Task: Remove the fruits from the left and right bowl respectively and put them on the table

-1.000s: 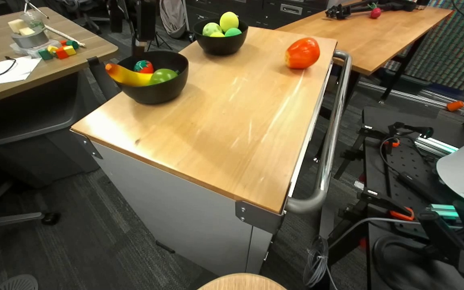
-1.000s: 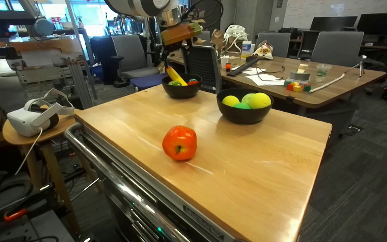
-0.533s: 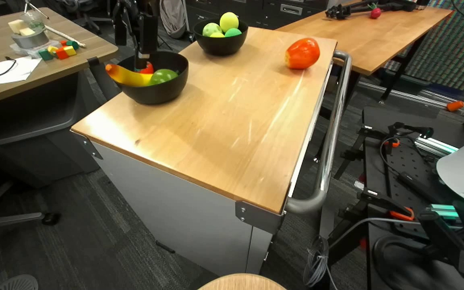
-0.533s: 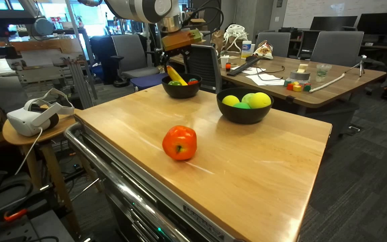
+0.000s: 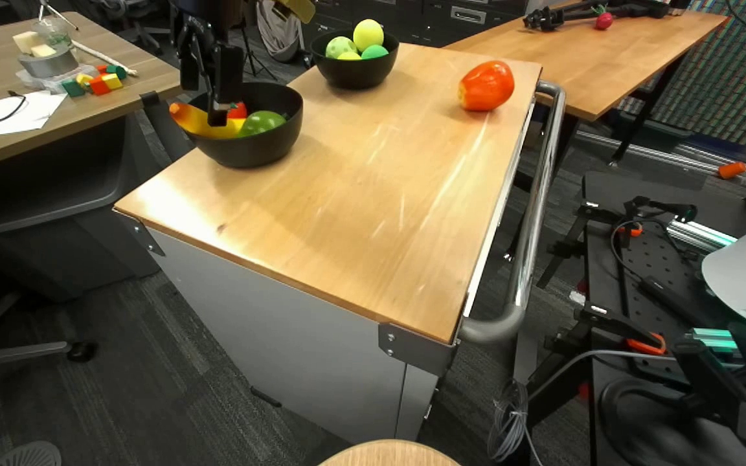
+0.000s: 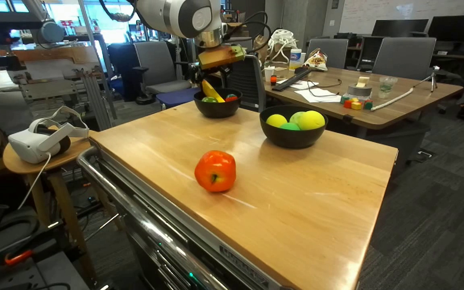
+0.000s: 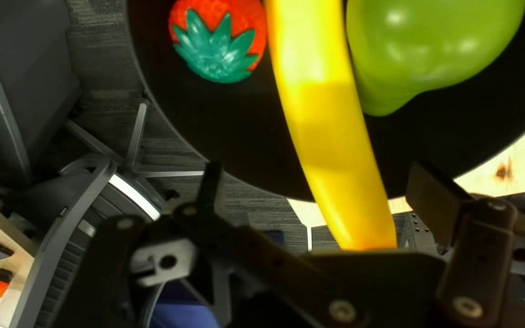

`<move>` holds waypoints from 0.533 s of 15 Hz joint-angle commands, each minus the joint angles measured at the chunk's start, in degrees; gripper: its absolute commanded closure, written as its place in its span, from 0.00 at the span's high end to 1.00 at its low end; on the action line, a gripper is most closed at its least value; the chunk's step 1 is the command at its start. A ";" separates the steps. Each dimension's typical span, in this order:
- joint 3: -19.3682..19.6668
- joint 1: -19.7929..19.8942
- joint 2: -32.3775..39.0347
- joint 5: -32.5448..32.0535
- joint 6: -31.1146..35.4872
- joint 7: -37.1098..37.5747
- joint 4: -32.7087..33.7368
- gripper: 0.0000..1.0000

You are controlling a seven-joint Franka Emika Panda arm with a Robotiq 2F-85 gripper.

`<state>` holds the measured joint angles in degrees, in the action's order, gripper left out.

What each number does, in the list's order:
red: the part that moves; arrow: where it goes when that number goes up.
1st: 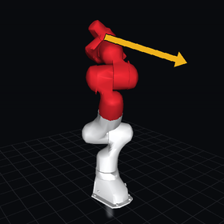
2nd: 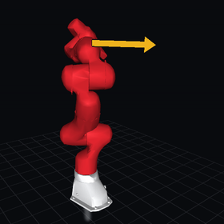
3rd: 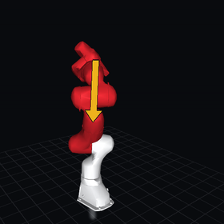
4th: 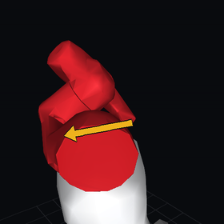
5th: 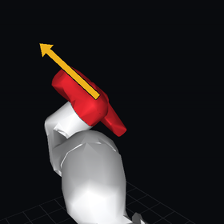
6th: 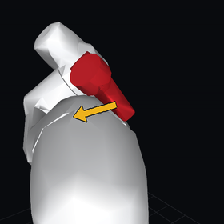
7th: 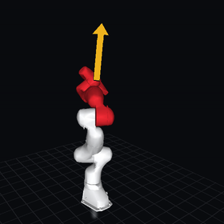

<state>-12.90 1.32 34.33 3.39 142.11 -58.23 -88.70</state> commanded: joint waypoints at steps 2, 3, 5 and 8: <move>-0.95 -0.34 4.78 0.32 -2.01 -0.63 6.23 0.73; -0.99 -0.42 5.36 0.23 -2.27 -0.60 6.72 0.72; -1.00 -0.51 6.18 0.15 -3.12 -0.52 7.39 0.56; -0.82 -0.45 6.12 0.08 -4.06 -0.29 6.86 0.34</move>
<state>-13.38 0.80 39.56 3.39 140.02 -58.23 -84.03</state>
